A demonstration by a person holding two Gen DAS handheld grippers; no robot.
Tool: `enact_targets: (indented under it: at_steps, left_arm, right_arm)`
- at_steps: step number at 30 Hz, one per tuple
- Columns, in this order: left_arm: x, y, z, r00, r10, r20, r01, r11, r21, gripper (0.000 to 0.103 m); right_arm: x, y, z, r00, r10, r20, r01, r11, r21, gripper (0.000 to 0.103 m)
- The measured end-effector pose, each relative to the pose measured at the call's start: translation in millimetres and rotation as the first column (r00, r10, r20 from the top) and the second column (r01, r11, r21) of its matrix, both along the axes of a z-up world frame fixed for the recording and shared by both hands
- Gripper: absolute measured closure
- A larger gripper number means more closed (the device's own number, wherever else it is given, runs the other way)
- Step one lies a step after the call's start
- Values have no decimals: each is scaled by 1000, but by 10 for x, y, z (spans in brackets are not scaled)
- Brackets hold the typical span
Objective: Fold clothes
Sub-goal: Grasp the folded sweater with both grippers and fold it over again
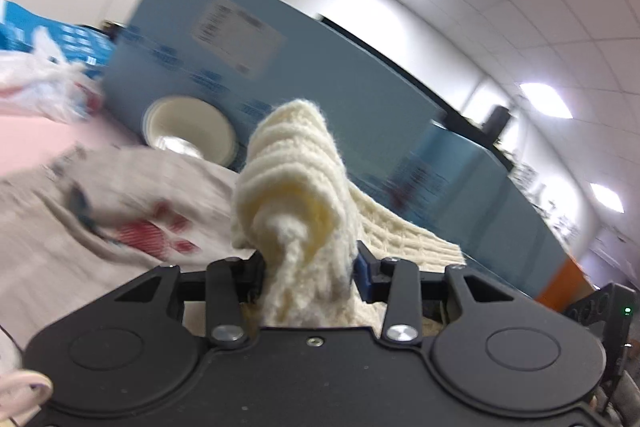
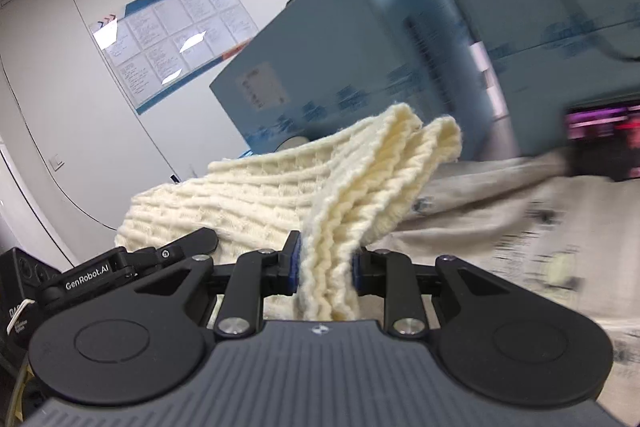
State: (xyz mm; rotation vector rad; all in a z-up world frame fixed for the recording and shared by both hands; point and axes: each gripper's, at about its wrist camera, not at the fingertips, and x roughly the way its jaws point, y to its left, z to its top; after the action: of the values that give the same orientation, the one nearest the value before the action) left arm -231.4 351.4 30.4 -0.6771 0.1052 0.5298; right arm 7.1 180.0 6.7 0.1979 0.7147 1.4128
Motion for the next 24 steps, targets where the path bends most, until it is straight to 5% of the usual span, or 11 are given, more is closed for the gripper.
enact_targets:
  at_steps: [9, 15, 24]
  left_arm:
    - [105, 633, -406, 998, 57, -25, -58, 996, -70, 62]
    - [265, 663, -485, 985, 84, -150, -83, 996, 15, 61]
    - [174, 471, -383, 952, 208, -226, -180, 974, 140, 31]
  right_arm:
    - [-38, 852, -290, 998, -28, 51, 32, 996, -88, 80]
    - [180, 1150, -692, 995, -70, -74, 59, 988, -146, 79]
    - [96, 1194, -824, 996, -93, 5, 92, 983, -156, 72]
